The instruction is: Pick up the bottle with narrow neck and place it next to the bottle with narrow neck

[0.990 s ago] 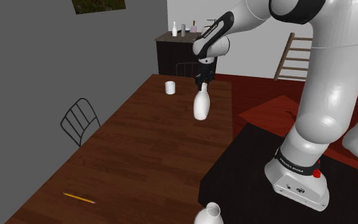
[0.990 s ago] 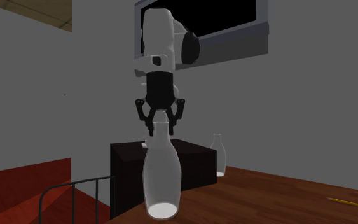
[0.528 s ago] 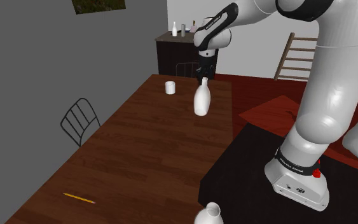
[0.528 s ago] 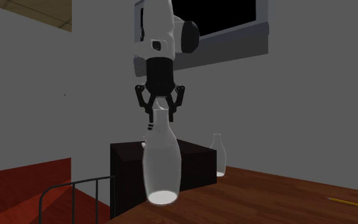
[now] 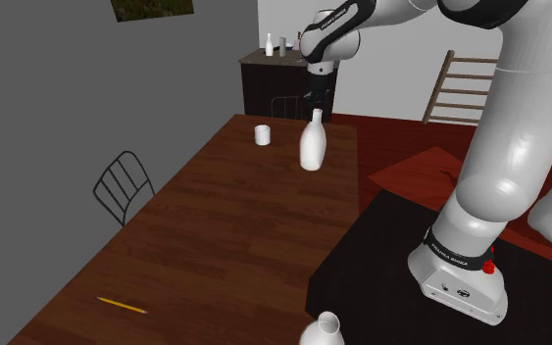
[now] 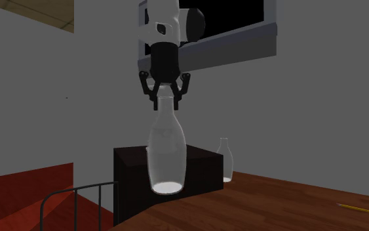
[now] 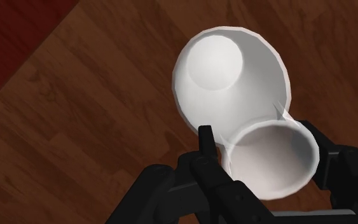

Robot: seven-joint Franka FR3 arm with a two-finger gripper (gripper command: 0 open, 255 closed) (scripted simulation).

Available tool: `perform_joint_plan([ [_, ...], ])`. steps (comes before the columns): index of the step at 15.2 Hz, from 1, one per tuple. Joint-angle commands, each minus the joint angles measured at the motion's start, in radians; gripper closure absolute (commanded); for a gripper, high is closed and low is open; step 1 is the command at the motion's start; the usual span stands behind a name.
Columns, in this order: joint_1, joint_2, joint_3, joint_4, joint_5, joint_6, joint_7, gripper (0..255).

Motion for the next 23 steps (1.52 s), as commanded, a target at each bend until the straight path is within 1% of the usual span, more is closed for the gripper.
perform_joint_plan([
  [1,0.001,-0.011,-0.001,0.012,-0.005,-0.023,0.005,255],
  [12,0.004,-0.057,-0.003,0.106,-0.023,-0.161,0.020,255],
  [23,0.004,-0.078,-0.004,0.230,-0.032,-0.303,0.029,255],
])
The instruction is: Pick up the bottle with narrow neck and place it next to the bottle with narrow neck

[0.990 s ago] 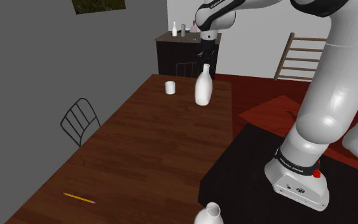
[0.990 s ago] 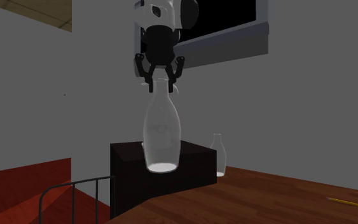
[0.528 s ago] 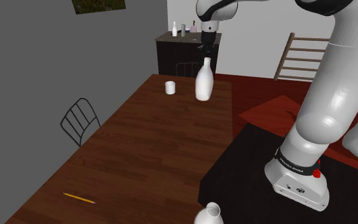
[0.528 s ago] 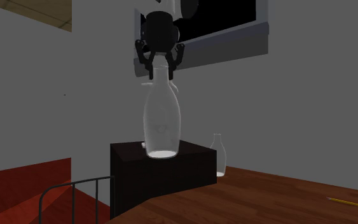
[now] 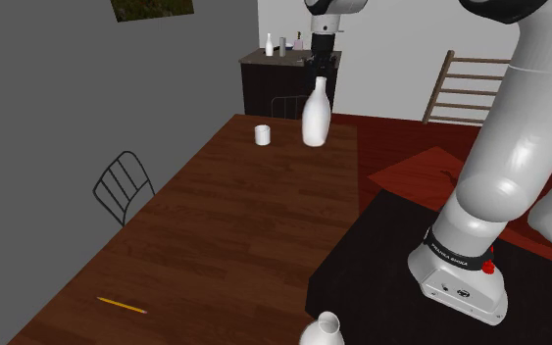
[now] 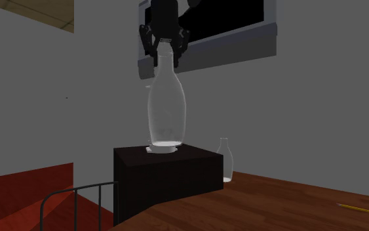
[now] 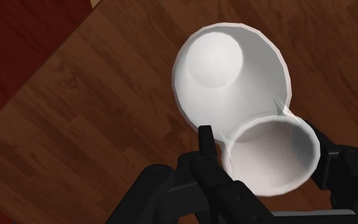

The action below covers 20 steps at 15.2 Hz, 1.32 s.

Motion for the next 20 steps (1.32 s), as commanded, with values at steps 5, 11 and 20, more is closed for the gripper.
perform_joint_plan([
  [5,0.025,-0.055,0.019,-0.020,-0.017,-0.031,0.049,255],
  [11,0.090,-0.197,0.088,-0.184,-0.047,-0.002,0.190,255],
  [20,0.175,-0.348,0.215,-0.347,-0.044,0.014,0.402,255],
])
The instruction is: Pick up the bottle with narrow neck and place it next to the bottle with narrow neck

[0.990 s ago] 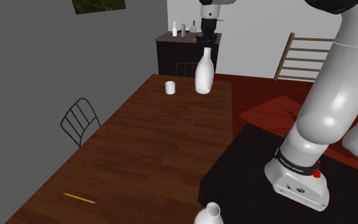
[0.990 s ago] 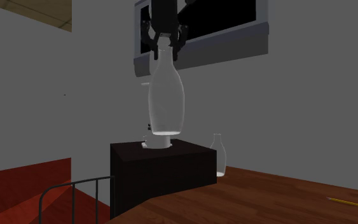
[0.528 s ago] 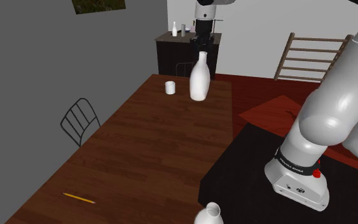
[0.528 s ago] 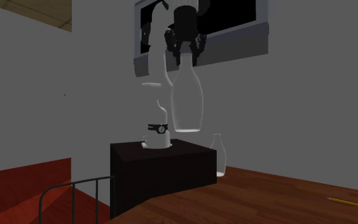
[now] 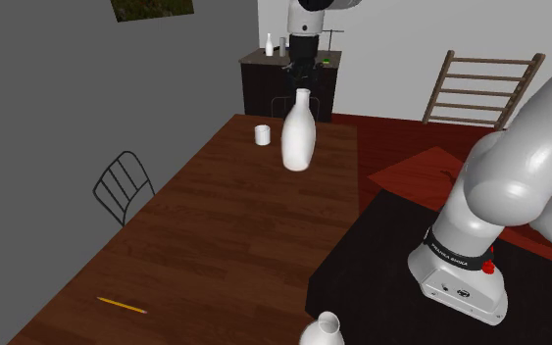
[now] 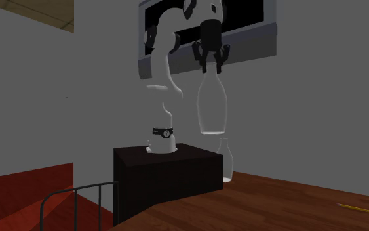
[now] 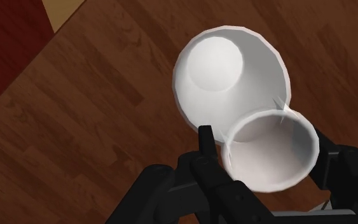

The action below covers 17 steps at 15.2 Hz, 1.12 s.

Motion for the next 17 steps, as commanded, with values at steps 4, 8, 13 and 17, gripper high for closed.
perform_joint_plan([
  [4,0.047,-0.066,0.076,-0.066,0.016,0.003,0.118,255],
  [8,0.086,-0.092,0.140,-0.090,0.037,0.004,0.213,255],
  [13,0.135,-0.101,0.223,-0.095,0.063,0.005,0.333,255],
  [17,0.173,-0.089,0.291,-0.080,0.082,0.007,0.431,255],
])
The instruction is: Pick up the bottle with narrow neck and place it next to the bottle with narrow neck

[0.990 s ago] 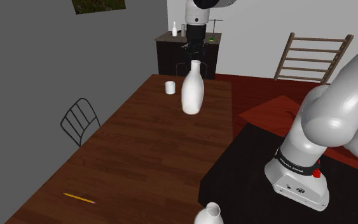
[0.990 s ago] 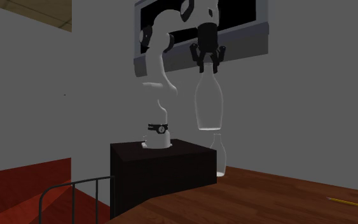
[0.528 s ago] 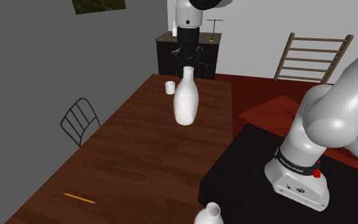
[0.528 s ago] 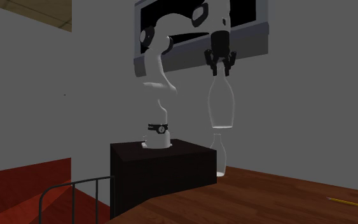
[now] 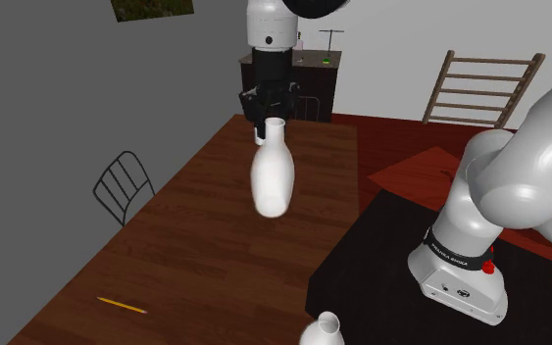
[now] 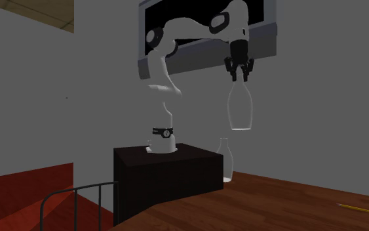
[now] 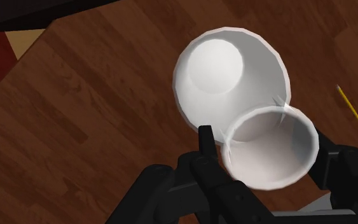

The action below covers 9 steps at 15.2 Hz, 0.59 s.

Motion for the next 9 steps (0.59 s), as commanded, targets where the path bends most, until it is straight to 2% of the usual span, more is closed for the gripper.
perform_joint_plan([
  [1,0.017,0.015,0.033,0.012,0.007,0.005,0.049,255],
  [9,0.086,0.101,0.170,0.106,0.014,0.009,0.255,255],
])
